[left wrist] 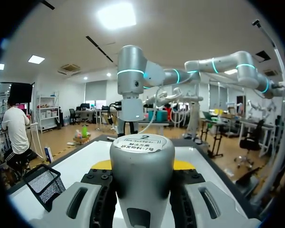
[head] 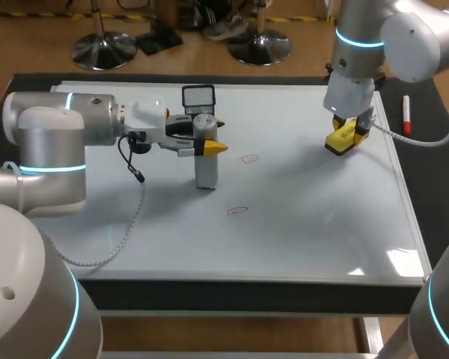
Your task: Pick up the inspection probe, press it on each red-marked spot on the whiteboard one by one, put down the probe, pick up the eraser, and wipe off all the red marks.
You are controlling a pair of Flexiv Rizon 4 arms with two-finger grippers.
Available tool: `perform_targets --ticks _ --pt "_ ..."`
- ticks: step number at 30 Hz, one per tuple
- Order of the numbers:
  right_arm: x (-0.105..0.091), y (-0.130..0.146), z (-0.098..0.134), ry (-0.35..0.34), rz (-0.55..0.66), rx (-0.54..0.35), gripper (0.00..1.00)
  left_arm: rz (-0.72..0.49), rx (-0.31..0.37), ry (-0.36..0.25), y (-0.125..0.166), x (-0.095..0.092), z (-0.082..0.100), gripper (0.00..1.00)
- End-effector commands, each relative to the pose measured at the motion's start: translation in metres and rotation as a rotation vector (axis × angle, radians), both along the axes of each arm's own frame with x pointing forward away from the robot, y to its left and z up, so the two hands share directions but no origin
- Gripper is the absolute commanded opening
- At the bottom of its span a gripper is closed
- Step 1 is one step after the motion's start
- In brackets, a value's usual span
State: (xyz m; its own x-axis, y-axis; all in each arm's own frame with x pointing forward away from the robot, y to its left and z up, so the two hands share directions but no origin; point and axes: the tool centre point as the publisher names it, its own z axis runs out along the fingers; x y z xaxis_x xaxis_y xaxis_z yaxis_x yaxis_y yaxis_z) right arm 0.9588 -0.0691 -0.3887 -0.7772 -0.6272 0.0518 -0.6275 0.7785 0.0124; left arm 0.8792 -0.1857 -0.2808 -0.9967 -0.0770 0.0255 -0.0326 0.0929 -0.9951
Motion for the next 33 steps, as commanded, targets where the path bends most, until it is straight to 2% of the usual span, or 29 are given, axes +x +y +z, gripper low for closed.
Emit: perform_targets --ticks 1,9,16,22,33 --pt "0.001 0.000 0.001 0.000 0.002 -0.003 0.00 0.004 0.001 0.002 0.000 -0.001 -0.002 0.00" --pt "0.001 0.000 0.001 0.000 0.002 -0.003 0.00 0.008 -0.004 0.001 0.002 -0.001 -0.001 0.00" --pt "0.001 0.000 0.001 0.000 0.002 -0.003 0.00 0.049 -0.017 -0.017 0.016 -0.001 0.011 0.00" --pt "0.001 0.000 0.001 0.000 0.002 -0.003 0.00 0.109 -0.011 -0.032 0.040 -0.003 0.020 0.00" --pt "0.001 0.000 0.001 0.000 0.002 -0.003 0.00 0.258 -0.002 -0.064 0.106 -0.011 0.035 0.00"
